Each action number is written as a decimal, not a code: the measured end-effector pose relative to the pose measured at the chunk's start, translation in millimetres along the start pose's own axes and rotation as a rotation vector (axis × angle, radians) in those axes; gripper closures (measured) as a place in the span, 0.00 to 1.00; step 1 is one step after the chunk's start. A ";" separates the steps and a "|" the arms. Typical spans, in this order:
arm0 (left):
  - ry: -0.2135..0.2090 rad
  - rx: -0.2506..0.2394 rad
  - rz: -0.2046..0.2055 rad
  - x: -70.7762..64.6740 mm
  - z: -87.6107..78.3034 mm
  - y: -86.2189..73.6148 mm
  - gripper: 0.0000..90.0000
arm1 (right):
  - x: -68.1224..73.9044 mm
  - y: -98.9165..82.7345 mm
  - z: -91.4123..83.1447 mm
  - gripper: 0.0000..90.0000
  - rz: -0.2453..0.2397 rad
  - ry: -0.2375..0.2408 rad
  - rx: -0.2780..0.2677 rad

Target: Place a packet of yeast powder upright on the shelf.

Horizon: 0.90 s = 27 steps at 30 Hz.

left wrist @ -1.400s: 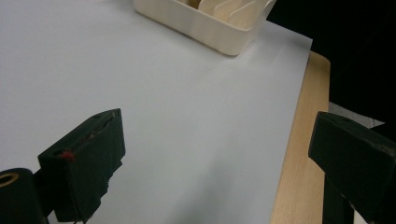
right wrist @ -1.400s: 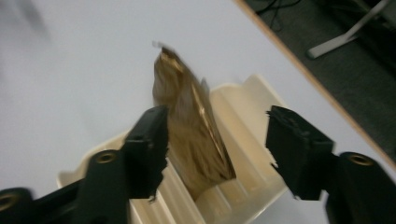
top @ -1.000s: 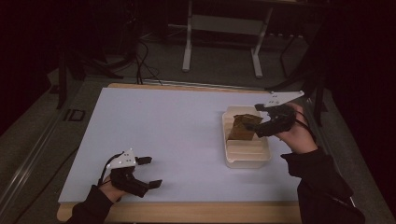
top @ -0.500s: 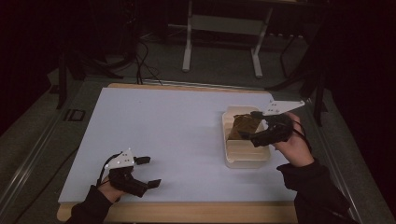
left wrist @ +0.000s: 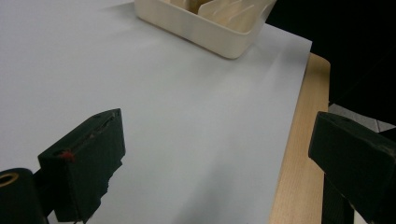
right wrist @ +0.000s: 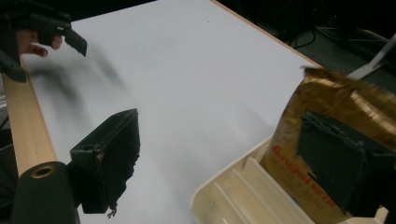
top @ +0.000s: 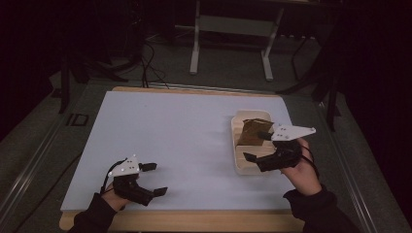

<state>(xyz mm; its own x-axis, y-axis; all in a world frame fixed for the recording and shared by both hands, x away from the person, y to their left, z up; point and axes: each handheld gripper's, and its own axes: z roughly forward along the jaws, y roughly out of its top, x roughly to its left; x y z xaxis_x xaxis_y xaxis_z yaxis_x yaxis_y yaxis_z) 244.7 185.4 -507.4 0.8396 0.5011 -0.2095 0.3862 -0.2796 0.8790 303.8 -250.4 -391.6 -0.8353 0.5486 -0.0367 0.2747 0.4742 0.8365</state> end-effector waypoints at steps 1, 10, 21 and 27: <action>-0.001 -0.001 0.000 -0.1 -0.1 0.1 0.05 | 1.9 -2.4 -0.1 0.15 0.006 0.006 -0.004; -0.005 -0.013 0.004 -1.3 -1.3 0.5 0.05 | 22.2 -23.8 1.5 0.13 0.013 0.044 -0.009; -0.010 -0.020 0.010 -2.4 -2.1 1.1 0.05 | 37.8 -49.8 4.8 0.12 0.025 0.069 -0.005; -0.011 -0.021 0.016 -3.1 -2.4 1.6 0.05 | 46.9 -63.6 5.1 0.12 0.018 0.072 -0.004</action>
<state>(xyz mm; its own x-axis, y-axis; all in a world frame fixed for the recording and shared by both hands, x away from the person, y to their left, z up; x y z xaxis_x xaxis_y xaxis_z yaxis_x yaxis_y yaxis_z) 241.8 185.4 -504.4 0.8497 0.4879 -0.2002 0.3650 -0.2701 0.8910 249.6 -251.4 -449.3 -0.8622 0.5062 0.0172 0.2879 0.4618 0.8389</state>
